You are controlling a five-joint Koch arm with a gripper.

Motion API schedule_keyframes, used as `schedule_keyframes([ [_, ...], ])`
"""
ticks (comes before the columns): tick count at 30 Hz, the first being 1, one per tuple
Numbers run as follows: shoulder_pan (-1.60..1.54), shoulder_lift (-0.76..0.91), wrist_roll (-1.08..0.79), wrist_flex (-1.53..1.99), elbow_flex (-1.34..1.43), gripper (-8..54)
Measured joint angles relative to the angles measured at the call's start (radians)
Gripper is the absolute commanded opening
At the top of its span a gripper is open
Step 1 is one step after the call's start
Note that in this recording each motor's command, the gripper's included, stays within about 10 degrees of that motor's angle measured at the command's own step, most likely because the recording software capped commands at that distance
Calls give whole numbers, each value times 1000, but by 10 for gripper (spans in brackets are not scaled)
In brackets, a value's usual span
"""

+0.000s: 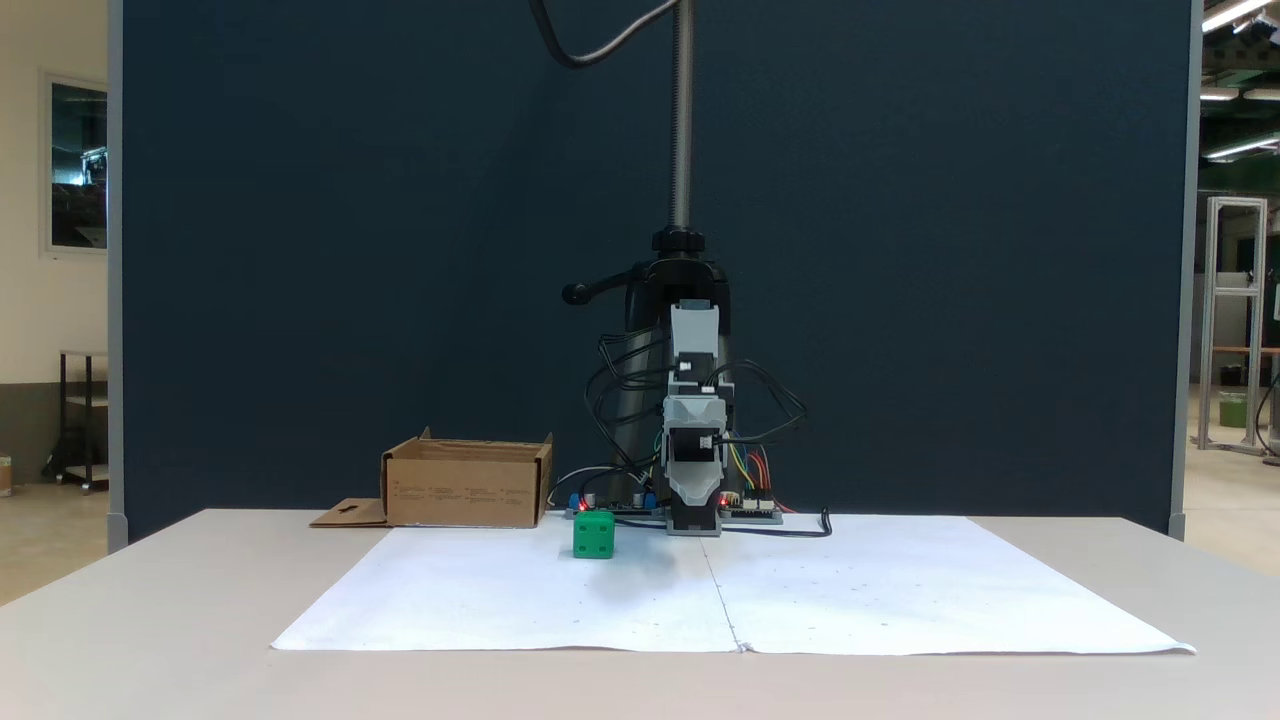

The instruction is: Grasp a green dice and put it in the bin.

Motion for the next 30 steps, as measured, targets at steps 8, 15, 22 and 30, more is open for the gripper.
schedule_keyframes([
  [8,133,0,0,503,-457,445],
  [15,207,-2,2,893,-742,440],
  [22,344,-40,2,1269,-762,440],
  [30,508,-83,-147,1647,-762,446],
])
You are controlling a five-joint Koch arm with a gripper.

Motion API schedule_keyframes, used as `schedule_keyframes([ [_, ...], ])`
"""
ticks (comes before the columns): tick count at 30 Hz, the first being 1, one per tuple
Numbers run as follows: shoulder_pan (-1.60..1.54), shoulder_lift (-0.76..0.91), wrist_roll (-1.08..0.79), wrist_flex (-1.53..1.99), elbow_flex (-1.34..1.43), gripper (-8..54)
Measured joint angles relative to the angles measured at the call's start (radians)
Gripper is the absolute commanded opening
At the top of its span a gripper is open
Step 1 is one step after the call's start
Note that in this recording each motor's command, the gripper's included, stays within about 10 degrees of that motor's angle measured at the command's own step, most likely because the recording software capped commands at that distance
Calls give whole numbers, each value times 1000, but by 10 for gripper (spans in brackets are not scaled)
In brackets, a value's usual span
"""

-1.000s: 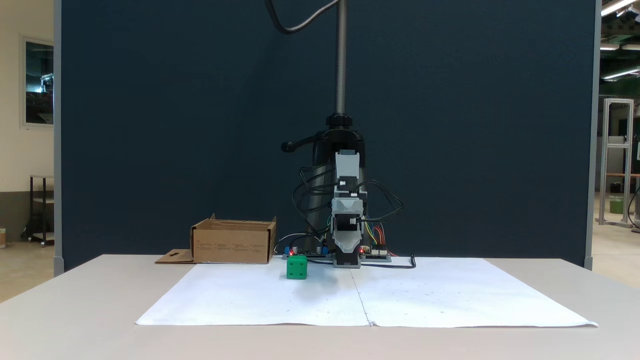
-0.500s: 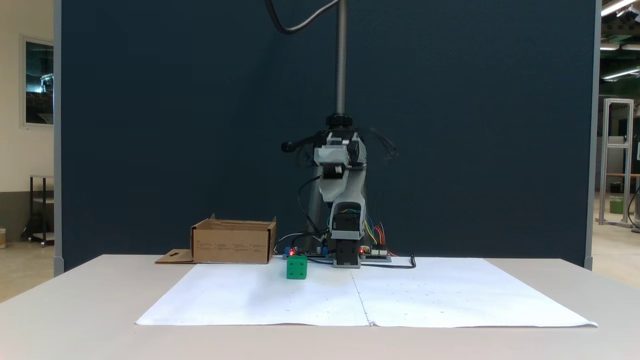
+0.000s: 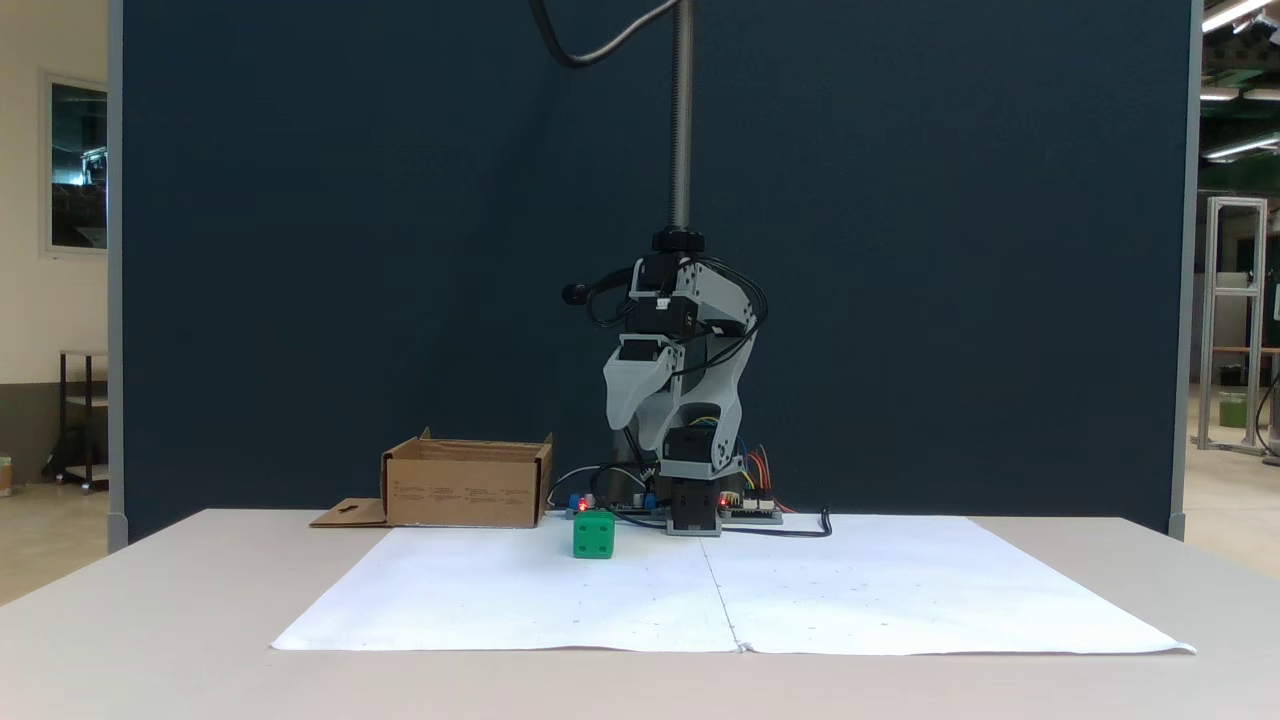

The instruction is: Grasp a green dice and put it in the bin.

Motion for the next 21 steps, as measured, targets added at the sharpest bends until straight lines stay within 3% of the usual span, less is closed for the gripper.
schedule_keyframes([
  [9,86,-63,-259,141,-2,454],
  [21,86,-189,-351,55,-2,455],
])
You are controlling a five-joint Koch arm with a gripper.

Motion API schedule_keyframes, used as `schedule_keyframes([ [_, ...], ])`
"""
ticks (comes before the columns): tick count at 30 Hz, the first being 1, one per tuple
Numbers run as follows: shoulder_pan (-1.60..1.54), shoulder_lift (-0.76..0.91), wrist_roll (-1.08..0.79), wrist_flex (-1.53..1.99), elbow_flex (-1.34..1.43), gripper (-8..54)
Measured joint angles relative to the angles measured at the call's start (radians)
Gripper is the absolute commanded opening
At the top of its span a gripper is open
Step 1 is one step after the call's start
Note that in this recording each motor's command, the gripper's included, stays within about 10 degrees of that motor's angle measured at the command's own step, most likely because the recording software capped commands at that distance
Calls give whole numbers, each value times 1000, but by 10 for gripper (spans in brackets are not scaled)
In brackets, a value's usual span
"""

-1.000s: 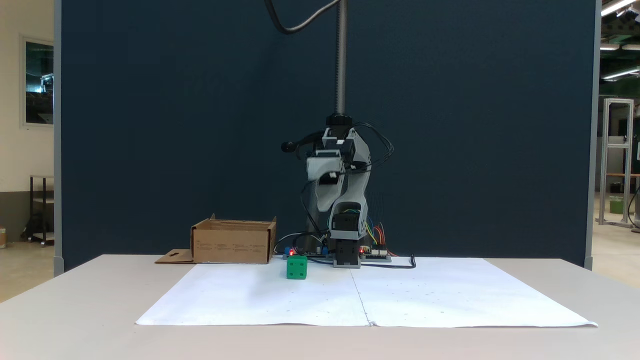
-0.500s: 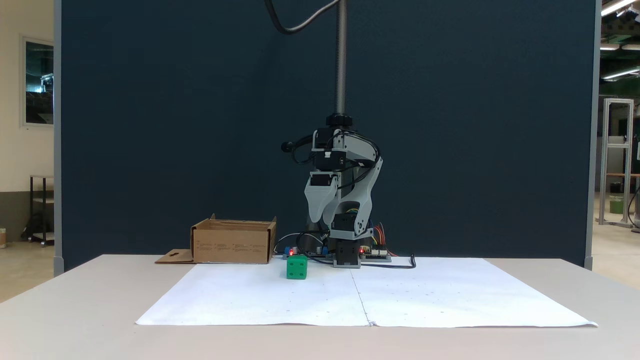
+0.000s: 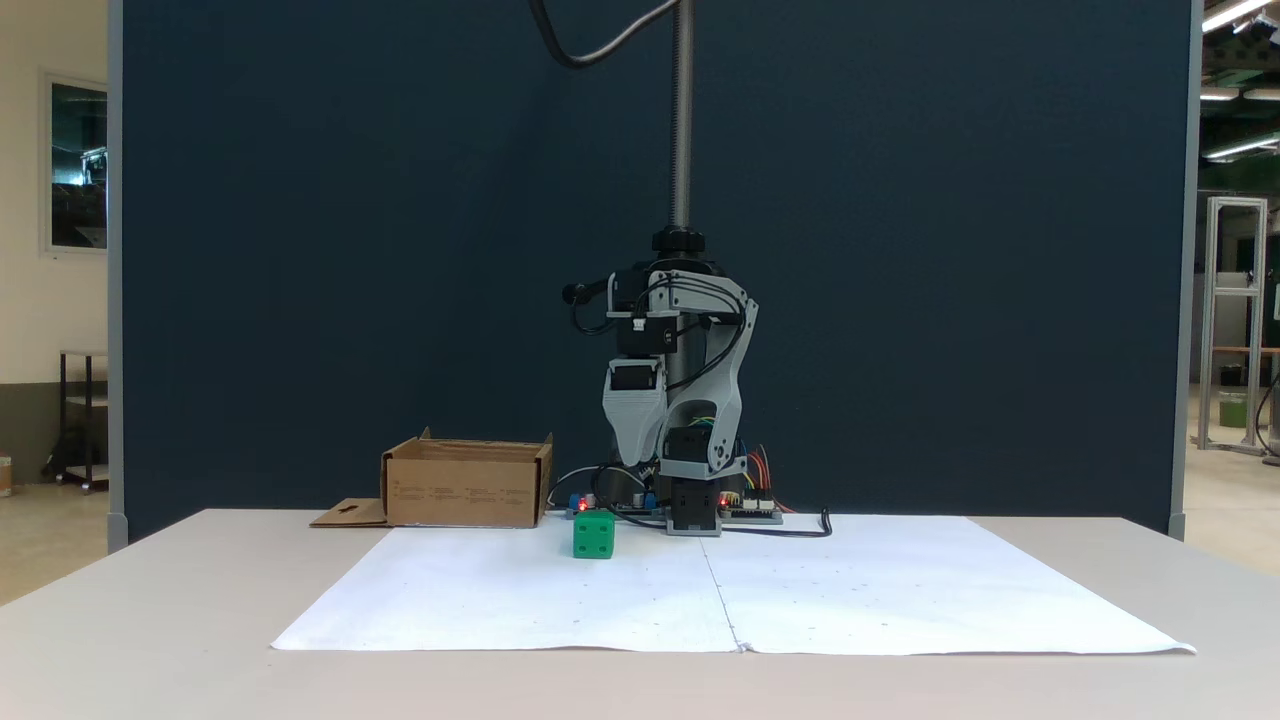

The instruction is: Grasp a green dice and put it in the bin.

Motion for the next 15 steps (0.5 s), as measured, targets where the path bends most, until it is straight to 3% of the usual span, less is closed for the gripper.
schedule_keyframes([
  [15,89,-140,-89,-149,2,461],
])
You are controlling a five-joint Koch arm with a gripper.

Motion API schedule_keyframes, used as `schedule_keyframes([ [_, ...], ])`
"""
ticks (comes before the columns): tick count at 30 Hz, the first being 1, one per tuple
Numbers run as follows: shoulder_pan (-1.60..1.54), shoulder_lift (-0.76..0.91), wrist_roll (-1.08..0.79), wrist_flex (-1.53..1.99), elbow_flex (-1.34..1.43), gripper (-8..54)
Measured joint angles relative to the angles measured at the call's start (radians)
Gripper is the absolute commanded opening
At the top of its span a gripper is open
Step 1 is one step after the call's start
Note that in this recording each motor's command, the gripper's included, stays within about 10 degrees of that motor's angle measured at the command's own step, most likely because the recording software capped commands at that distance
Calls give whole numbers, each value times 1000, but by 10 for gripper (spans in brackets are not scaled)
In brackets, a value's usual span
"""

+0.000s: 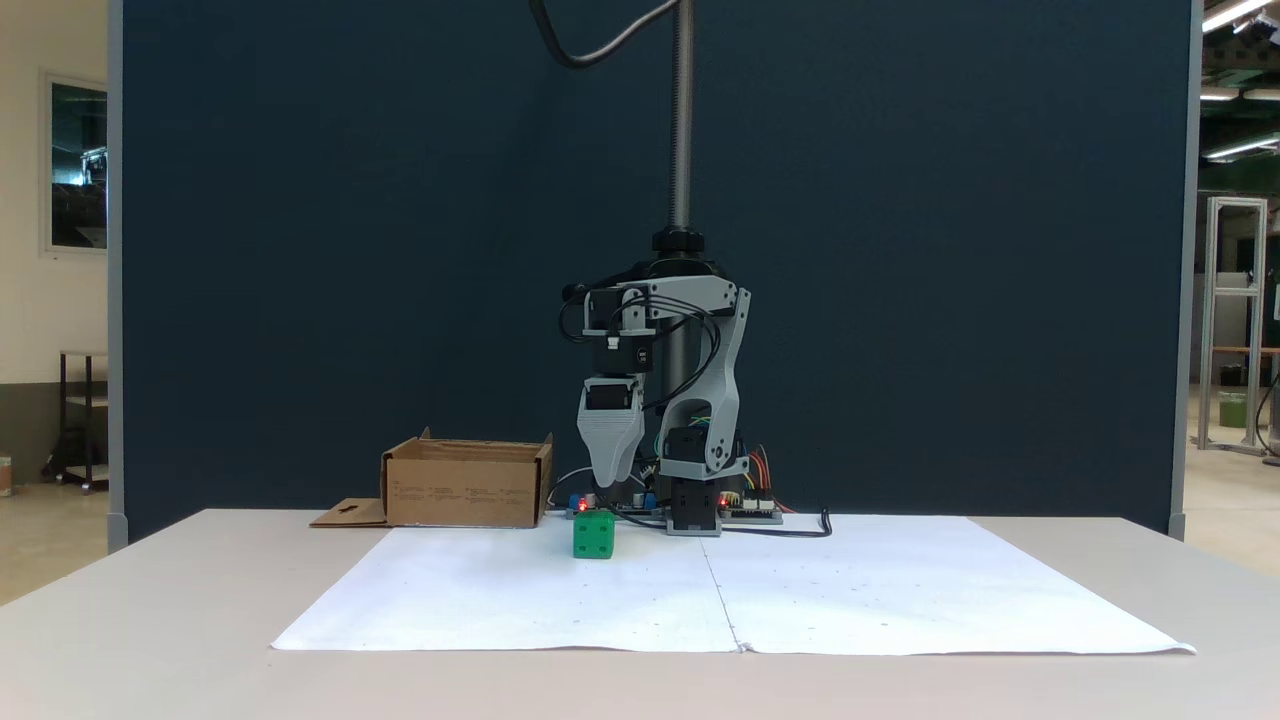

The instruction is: Grasp a green dice and put it in the bin.

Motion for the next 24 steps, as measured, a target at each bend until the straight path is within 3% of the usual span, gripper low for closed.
schedule_keyframes([
  [9,100,-63,-110,-2,-2,468],
  [24,86,-107,-121,-64,2,468],
])
